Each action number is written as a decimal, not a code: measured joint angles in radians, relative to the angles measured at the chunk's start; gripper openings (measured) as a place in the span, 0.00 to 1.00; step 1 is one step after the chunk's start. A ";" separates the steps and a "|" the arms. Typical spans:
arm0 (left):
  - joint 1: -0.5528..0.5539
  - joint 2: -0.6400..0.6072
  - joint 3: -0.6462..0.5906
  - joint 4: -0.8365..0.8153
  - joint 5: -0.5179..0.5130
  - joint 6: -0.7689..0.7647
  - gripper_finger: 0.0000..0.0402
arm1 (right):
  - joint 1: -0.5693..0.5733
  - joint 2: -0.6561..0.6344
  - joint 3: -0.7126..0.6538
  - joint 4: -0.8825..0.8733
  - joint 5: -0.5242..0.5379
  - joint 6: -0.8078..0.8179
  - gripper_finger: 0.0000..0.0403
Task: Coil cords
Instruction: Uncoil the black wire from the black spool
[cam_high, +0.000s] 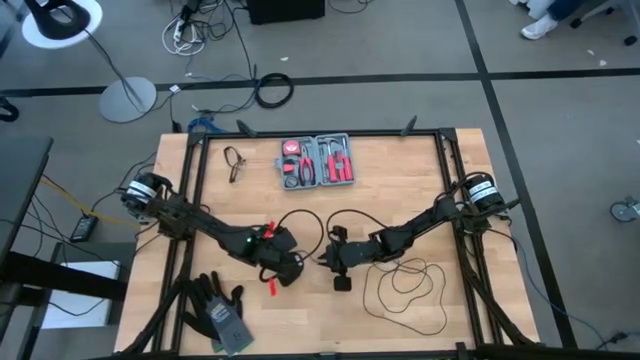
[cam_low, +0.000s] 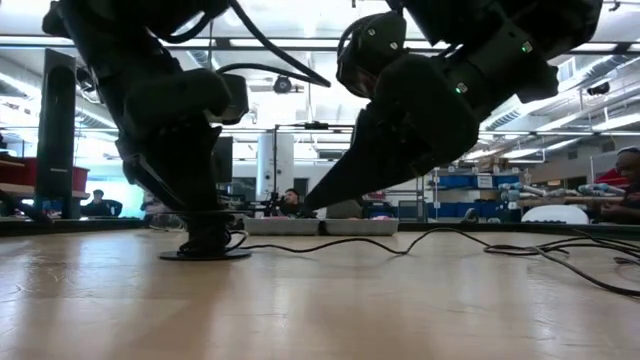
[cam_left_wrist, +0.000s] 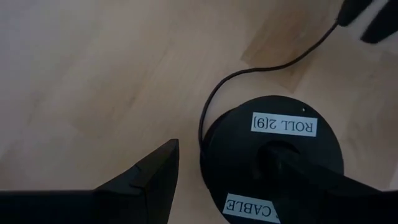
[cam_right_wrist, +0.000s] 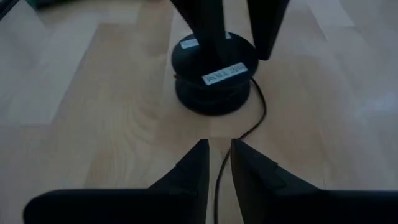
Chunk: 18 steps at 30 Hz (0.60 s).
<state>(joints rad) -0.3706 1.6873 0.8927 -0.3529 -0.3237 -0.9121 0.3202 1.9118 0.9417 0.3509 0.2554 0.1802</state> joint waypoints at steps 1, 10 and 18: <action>0.005 0.000 0.002 -0.005 0.000 0.008 0.56 | 0.000 0.000 0.000 0.000 0.000 0.000 0.16; 0.048 0.000 0.005 -0.008 -0.005 0.023 0.56 | -0.002 0.000 0.000 -0.096 0.000 0.000 0.16; 0.050 -0.003 0.005 0.000 -0.005 0.020 0.56 | -0.020 0.000 -0.001 -0.186 -0.033 0.012 0.13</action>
<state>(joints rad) -0.3202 1.6840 0.8978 -0.3531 -0.3282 -0.8918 0.2998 1.9121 0.9409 0.1653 0.2221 0.1923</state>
